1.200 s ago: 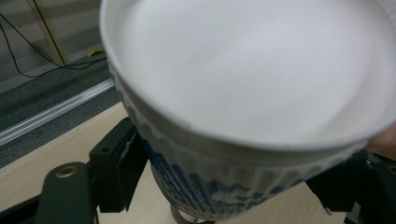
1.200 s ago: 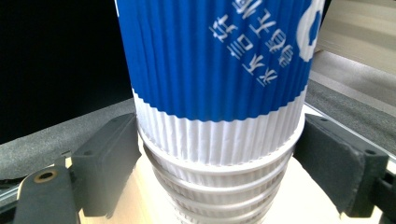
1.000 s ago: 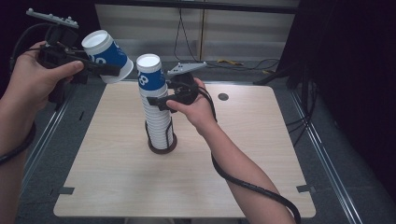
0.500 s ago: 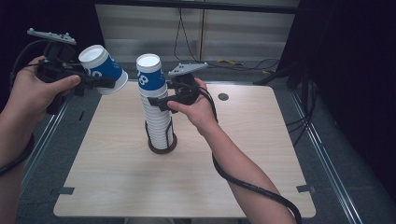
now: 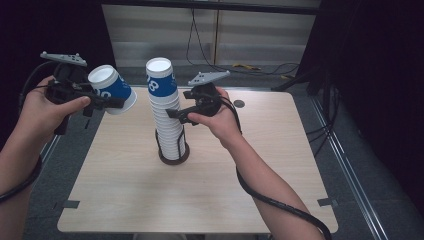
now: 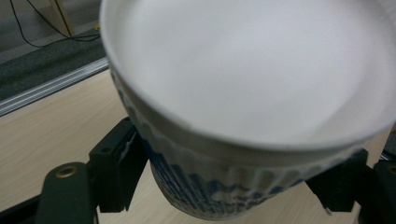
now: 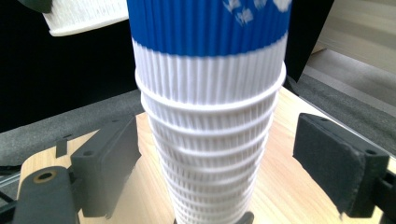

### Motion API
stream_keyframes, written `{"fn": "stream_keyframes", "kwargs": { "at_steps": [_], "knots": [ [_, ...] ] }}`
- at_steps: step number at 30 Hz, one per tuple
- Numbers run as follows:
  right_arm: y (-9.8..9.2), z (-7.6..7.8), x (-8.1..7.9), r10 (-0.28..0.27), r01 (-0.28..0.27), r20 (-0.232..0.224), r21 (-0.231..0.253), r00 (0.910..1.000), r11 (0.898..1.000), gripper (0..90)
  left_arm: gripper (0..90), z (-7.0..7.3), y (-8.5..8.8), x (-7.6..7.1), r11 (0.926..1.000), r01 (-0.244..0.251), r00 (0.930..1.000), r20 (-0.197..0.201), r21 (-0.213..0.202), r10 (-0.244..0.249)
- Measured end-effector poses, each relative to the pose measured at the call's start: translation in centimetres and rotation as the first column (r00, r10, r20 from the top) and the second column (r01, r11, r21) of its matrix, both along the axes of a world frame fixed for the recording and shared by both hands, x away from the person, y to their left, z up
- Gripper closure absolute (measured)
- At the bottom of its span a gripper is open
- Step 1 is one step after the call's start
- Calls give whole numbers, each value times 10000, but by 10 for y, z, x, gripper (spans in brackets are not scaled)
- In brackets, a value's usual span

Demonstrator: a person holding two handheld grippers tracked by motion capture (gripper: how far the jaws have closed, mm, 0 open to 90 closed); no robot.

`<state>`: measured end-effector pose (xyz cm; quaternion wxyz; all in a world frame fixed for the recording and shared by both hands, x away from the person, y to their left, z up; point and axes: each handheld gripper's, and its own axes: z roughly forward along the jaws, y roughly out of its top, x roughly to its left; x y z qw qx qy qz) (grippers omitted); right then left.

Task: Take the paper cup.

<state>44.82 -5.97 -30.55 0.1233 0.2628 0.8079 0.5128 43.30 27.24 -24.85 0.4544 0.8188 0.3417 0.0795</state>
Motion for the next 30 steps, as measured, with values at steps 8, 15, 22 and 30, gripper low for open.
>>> {"fn": "stream_keyframes", "kwargs": {
  "at_steps": [8, 15, 22, 30],
  "knots": [
    [-12, -8, -3, 67, -67, -88, 11, 9999, 10000, 139, 228, -12, 0, -3, 10000, -21, 10000, -54, 0, 21],
    [-23, -14, -7, 74, -73, -208, 58, 9998, 10000, 139, 228, -22, -5, -9, 9996, 149, 9999, 22, 259, -150],
    [-31, -21, -14, 212, -212, -241, -8, 9995, 9998, 139, 228, -36, -10, -13, 9992, 289, 9995, -108, 282, -286],
    [-38, -29, -18, 292, -295, -322, -78, 9991, 9995, 139, 228, -48, -14, -19, 9988, 416, 9990, -164, 266, -412]
  ]
}}
